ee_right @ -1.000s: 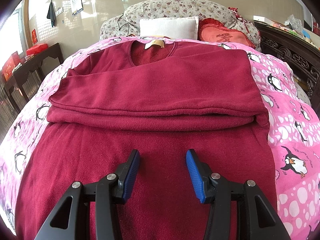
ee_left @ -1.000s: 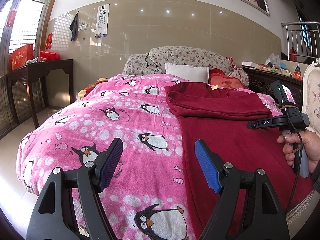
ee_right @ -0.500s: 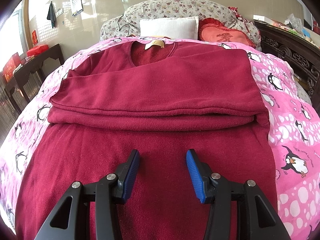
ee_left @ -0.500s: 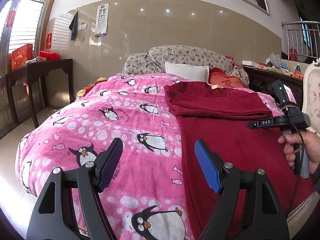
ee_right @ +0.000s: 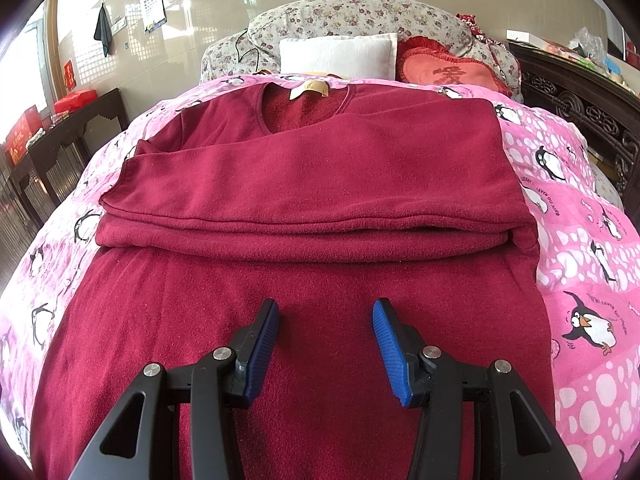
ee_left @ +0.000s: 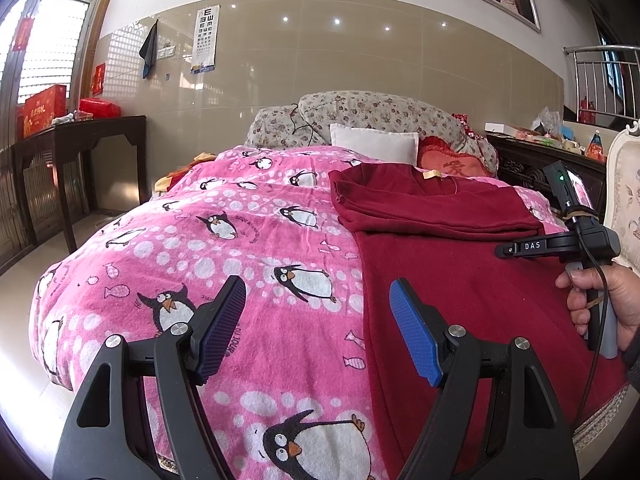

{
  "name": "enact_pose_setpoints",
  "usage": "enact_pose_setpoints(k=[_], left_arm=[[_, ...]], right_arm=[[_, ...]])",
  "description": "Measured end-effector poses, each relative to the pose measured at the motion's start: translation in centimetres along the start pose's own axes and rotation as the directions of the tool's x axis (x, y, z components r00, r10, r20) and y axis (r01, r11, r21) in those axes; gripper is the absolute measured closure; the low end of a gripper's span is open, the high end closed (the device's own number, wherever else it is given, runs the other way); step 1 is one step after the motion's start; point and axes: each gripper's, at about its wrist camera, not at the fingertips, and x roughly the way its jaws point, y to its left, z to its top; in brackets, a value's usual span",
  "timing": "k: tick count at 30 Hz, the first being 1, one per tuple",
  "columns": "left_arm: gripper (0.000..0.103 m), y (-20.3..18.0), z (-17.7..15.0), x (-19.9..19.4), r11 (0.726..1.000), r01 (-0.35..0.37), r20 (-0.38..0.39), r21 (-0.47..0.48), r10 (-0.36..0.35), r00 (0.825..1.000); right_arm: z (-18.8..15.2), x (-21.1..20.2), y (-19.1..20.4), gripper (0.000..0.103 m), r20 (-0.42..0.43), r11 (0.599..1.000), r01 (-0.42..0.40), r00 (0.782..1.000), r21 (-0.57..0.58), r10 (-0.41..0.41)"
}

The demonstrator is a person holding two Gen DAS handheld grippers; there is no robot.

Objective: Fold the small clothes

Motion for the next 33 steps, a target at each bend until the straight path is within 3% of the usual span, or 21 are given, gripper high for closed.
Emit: enact_pose_setpoints(k=[33], left_arm=[[0.028,-0.25,-0.14,-0.30,1.000,0.002,0.001,-0.004,-0.002,1.000]], right_arm=[[-0.07,-0.14,0.01,0.056,0.002,1.000,0.006,1.000,-0.005,-0.006]])
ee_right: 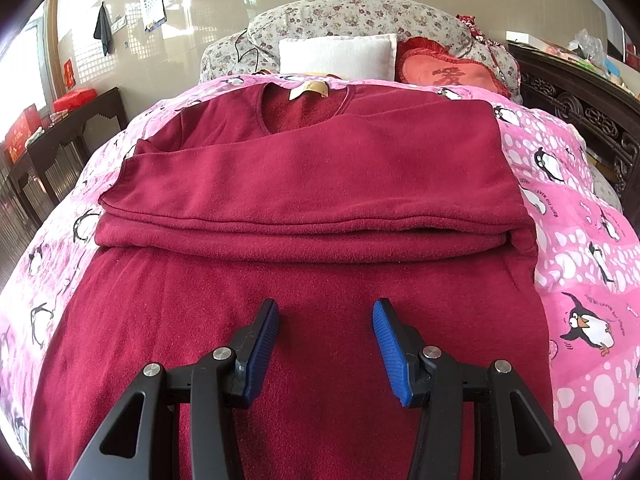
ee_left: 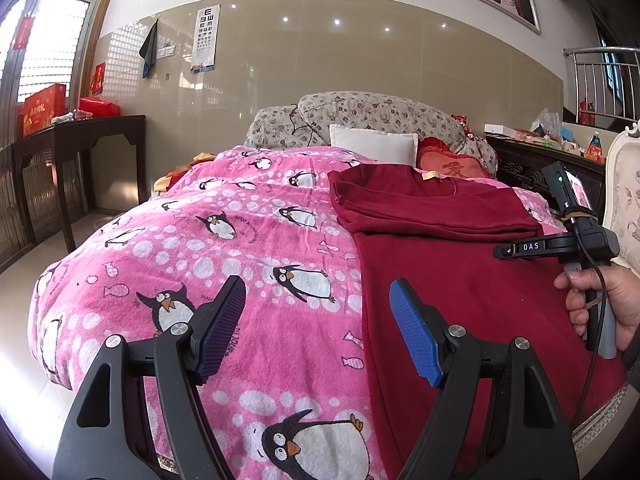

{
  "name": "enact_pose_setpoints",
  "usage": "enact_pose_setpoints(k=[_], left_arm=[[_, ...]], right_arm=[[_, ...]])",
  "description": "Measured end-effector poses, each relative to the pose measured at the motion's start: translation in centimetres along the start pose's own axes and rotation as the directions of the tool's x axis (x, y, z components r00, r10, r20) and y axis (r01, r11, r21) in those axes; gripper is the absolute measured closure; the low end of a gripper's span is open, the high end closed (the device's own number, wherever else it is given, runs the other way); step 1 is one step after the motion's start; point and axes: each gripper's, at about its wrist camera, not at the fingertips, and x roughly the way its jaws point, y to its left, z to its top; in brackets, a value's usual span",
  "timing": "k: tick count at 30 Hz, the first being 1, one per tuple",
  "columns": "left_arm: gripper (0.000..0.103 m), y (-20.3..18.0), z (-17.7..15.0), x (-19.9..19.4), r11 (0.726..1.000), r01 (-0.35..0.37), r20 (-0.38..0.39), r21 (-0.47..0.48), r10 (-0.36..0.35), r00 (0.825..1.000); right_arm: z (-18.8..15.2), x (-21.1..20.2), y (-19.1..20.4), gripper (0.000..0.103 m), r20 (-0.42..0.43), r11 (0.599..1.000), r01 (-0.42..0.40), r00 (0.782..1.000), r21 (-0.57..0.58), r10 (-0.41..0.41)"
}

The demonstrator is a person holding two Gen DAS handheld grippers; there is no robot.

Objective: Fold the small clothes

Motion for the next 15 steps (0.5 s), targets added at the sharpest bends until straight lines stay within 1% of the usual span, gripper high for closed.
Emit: enact_pose_setpoints(k=[15], left_arm=[[0.028,0.06,0.08,0.01,1.000,0.000,-0.004,-0.003,0.000,1.000]], right_arm=[[0.00,-0.01,-0.03,0.056,0.000,1.000,0.000,1.000,-0.001,0.000]])
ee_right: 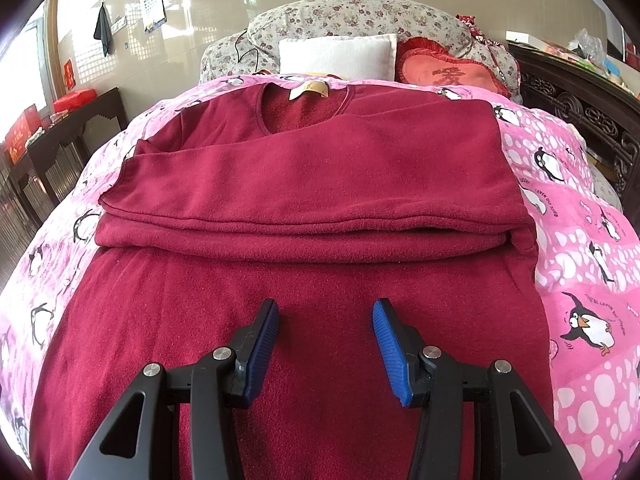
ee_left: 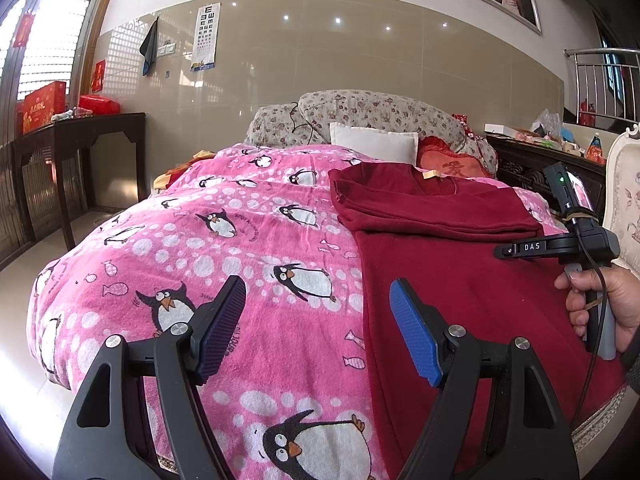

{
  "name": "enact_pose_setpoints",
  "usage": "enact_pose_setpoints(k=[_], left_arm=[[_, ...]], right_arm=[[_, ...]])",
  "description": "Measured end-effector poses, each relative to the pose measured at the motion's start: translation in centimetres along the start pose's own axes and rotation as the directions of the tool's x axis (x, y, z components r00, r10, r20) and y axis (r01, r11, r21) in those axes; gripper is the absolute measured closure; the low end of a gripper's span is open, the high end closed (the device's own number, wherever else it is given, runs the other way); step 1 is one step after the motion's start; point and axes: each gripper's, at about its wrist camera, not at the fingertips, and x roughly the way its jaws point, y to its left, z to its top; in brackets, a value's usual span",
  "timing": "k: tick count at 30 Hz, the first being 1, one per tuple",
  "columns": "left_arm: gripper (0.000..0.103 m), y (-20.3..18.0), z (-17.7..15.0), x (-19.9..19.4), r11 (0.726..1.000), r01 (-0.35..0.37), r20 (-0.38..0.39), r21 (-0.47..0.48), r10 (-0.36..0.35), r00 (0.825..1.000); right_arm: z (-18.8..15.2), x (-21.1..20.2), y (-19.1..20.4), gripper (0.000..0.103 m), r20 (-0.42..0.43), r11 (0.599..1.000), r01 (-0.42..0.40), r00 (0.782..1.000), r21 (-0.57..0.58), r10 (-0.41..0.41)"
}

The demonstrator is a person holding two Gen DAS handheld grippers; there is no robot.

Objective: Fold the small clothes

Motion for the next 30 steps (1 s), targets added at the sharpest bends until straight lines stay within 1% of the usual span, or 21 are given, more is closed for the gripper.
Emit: enact_pose_setpoints(k=[30], left_arm=[[0.028,0.35,0.04,0.27,1.000,-0.001,-0.002,-0.008,0.001,1.000]], right_arm=[[-0.05,0.04,0.14,0.054,0.000,1.000,0.001,1.000,-0.004,-0.001]])
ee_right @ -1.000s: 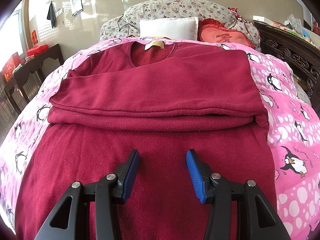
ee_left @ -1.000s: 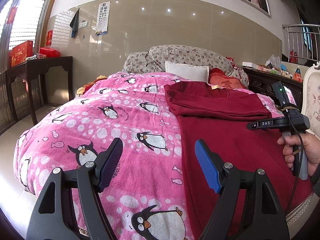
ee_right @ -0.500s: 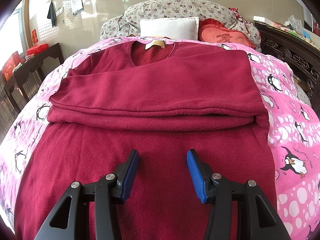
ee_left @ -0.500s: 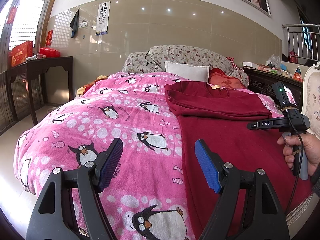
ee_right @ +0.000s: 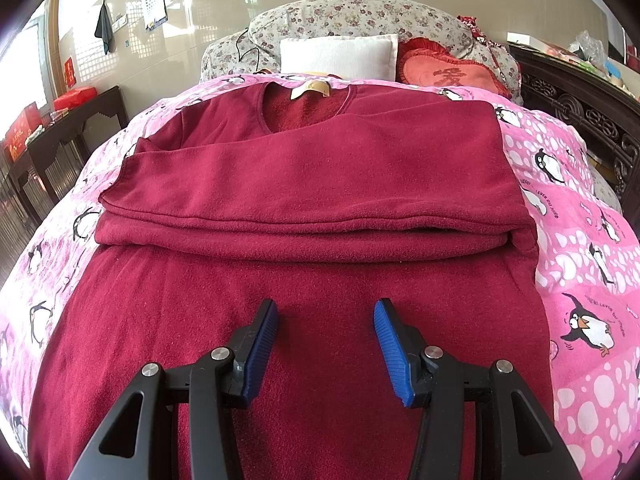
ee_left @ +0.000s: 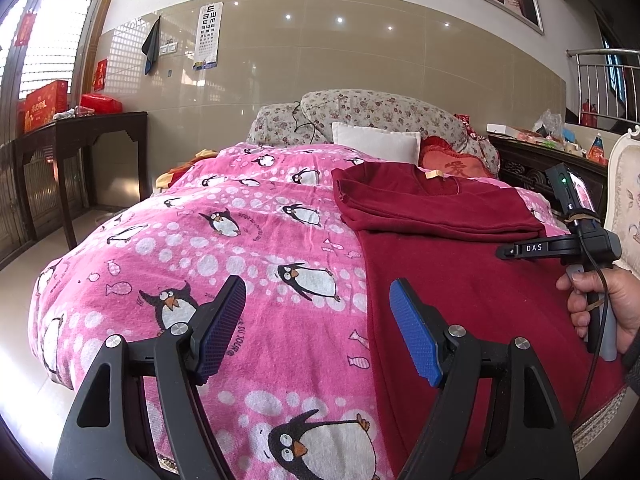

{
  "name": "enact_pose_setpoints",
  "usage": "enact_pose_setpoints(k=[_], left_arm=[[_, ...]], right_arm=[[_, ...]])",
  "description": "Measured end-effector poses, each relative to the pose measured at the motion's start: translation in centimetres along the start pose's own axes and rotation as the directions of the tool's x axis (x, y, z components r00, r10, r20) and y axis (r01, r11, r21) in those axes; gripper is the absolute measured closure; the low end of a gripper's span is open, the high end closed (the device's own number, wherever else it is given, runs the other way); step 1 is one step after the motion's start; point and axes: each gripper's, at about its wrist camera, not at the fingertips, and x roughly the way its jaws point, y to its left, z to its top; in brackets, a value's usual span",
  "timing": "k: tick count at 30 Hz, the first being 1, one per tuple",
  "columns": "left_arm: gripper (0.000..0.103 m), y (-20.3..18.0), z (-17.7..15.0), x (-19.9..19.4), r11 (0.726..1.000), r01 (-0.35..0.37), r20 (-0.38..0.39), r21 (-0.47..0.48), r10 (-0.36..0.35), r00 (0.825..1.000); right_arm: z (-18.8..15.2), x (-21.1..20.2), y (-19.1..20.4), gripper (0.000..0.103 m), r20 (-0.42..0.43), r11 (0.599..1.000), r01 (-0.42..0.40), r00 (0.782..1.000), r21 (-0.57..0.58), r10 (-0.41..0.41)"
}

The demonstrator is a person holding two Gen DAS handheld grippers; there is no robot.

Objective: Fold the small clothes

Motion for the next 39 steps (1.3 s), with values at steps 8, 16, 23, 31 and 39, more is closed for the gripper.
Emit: enact_pose_setpoints(k=[8,16,23,31,39], left_arm=[[0.028,0.0,0.0,0.0,1.000,0.000,0.000,0.000,0.000,1.000],[0.028,-0.1,0.0,0.2,1.000,-0.001,-0.006,0.000,0.001,1.000],[0.028,0.1,-0.1,0.1,1.000,0.000,-0.004,-0.009,0.000,1.000],[0.028,0.2,0.0,0.1,1.000,0.000,-0.003,-0.011,0.000,1.000],[0.028,0.2,-0.1,0.1,1.000,0.002,-0.008,-0.011,-0.002,1.000]], right_arm=[[0.0,0.0,0.0,0.054,0.000,1.000,0.000,1.000,0.000,0.000],[0.0,0.0,0.0,0.054,0.000,1.000,0.000,1.000,0.000,0.000],[0.0,-0.2,0.1,0.054,-0.001,1.000,0.002,1.000,-0.003,-0.002],[0.1,-0.1,0.3,0.053,-0.004,1.000,-0.002,1.000,-0.003,0.002],[0.5,0.8,0.8,0.024,-0.050,0.998,-0.057,0.997,-0.038,0.055]])
